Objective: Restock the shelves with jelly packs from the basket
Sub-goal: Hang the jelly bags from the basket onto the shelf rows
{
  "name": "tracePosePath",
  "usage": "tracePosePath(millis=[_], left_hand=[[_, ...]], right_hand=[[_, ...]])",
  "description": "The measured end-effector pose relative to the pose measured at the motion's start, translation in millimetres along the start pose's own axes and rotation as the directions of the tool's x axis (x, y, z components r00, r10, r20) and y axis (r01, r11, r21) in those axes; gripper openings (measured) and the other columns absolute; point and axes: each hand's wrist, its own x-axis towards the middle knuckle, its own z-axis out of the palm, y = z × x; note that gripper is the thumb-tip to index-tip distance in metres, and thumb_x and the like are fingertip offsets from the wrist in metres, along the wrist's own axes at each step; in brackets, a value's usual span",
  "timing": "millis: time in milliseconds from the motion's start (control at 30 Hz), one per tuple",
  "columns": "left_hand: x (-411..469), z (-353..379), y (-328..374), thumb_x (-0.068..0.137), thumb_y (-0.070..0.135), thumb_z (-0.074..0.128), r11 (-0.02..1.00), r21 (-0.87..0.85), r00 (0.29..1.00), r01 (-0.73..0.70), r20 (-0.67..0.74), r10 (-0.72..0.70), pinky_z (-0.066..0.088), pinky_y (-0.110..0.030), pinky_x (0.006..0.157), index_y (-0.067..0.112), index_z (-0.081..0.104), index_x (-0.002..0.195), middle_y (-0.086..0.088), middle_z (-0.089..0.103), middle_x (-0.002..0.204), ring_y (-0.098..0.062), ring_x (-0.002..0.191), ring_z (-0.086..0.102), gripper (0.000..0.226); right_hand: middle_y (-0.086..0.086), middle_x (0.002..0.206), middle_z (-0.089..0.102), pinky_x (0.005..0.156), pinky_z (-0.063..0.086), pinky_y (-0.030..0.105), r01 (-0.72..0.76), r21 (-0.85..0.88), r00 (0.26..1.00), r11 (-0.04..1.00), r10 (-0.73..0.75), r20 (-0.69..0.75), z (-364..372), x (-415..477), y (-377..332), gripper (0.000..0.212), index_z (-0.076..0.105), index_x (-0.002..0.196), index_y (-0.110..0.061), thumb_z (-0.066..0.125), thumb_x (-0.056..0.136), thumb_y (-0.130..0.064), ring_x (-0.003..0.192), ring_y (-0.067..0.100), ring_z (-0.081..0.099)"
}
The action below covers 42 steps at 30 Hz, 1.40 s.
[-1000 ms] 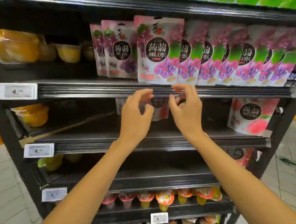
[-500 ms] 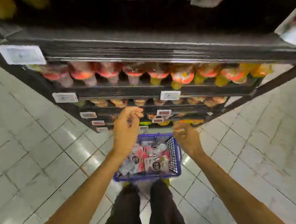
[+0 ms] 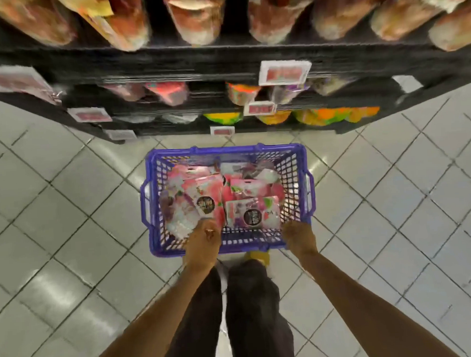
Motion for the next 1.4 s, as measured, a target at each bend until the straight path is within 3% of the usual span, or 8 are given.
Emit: tracePosePath(millis=[267, 467, 633, 833, 967, 1067, 1233, 1400], left_hand=[[121.7, 123.6, -59.3, 0.080, 0.016, 0.073, 0.969, 0.216, 0.971, -0.121, 0.228, 0.070, 0.041, -0.032, 0.102, 0.016, 0.051, 0.136, -0.009, 0.055, 0.135, -0.027, 0.124, 0.052, 0.059], [179.2, 168.7, -72.5, 0.069, 0.031, 0.086, 0.741, 0.507, 0.870, -0.440, 0.446, 0.211, 0.030, -0.036, 0.113, 0.027, 0.030, 0.149, -0.004, 0.037, 0.153, -0.024, 0.141, 0.035, 0.098], [174.4, 148.9, -82.0, 0.067, 0.040, 0.086, 0.770, 0.540, 0.890, -0.341, 0.449, 0.080, 0.047, -0.024, 0.088, 0.028, 0.063, 0.125, 0.001, 0.066, 0.122, -0.018, 0.110, 0.061, 0.063], [168.8, 75.9, -100.5, 0.069, 0.030, 0.087, 0.972, 0.226, 0.938, -0.069, 0.345, -0.013, 0.046, -0.025, 0.098, 0.013, 0.073, 0.109, 0.000, 0.067, 0.118, -0.015, 0.108, 0.063, 0.046], [160.8, 46.6, -105.4, 0.075, 0.026, 0.083, 0.981, -0.019, 0.966, 0.194, 0.180, -0.187, 0.048, -0.017, 0.048, 0.006, 0.063, 0.044, 0.009, 0.055, 0.040, 0.001, 0.041, 0.056, 0.043], [144.0, 22.9, -88.2, 0.075, 0.034, 0.082, 0.925, -0.238, 0.954, 0.295, 0.121, -0.273, 0.054, -0.026, 0.071, 0.021, 0.069, 0.072, -0.005, 0.073, 0.073, -0.008, 0.066, 0.068, 0.019], [88.8, -28.4, -24.7, 0.072, 0.044, 0.081, 0.823, -0.453, 0.927, 0.343, 0.023, -0.374, 0.050, -0.024, 0.057, 0.016, 0.064, 0.098, 0.003, 0.067, 0.080, -0.009, 0.066, 0.063, 0.042], [3.3, -109.2, 75.3, 0.058, 0.058, 0.078, 0.788, -0.547, 0.950, 0.281, 0.044, -0.309, 0.057, -0.052, 0.084, 0.007, 0.070, 0.103, -0.004, 0.066, 0.076, -0.021, 0.071, 0.061, 0.069]], right_hand=[[0.018, 0.116, 0.067, 0.075, 0.043, 0.027, -0.075, -0.059, 0.997, 0.995, 0.073, -0.038, 67.6, 154.2, 39.4, 0.028, 0.064, 0.117, -0.003, 0.050, 0.097, -0.018, 0.107, 0.034, 0.062], [0.005, 0.061, 0.048, 0.032, 0.028, 0.015, -0.003, 0.230, 0.994, 0.973, 0.028, -0.109, 95.1, 196.7, 56.2, 0.048, 0.055, 0.076, -0.011, 0.035, 0.102, -0.047, 0.050, 0.015, 0.043], [0.010, 0.091, 0.069, 0.063, 0.051, 0.025, -0.168, 0.398, 0.986, 0.902, 0.160, 0.052, 97.1, 194.0, 62.8, 0.034, 0.068, 0.101, -0.008, 0.045, 0.102, -0.034, 0.079, 0.024, 0.064], [0.006, 0.111, 0.070, 0.086, 0.052, 0.035, -0.100, 0.140, 0.985, 0.985, 0.078, 0.154, 111.4, 202.3, 47.7, 0.044, 0.064, 0.119, -0.016, 0.081, 0.078, -0.020, 0.102, 0.025, 0.065], [0.011, 0.107, 0.072, 0.088, 0.052, 0.033, -0.061, -0.117, 0.983, 0.991, 0.080, 0.167, 122.2, 203.6, 36.8, 0.040, 0.068, 0.112, -0.010, 0.078, 0.080, -0.031, 0.102, 0.027, 0.066], [0.022, 0.101, 0.072, 0.091, 0.054, 0.046, -0.049, 0.052, 0.985, 0.997, 0.040, 0.168, 119.2, 176.1, 29.5, 0.023, 0.071, 0.097, -0.001, 0.076, 0.083, -0.018, 0.096, 0.036, 0.067], [0.014, 0.062, 0.067, 0.065, 0.050, 0.035, 0.018, 0.461, 0.979, 0.887, -0.110, 0.173, 65.5, 83.2, -7.0, 0.025, 0.066, 0.068, -0.006, 0.059, 0.091, 0.003, 0.058, 0.026, 0.061], [-0.008, 0.084, 0.071, 0.072, 0.053, 0.019, 0.099, 0.605, 0.966, 0.790, -0.221, 0.131, -43.4, -35.6, -77.0, 0.013, 0.057, 0.107, -0.016, 0.048, 0.102, -0.025, 0.076, 0.003, 0.065]])
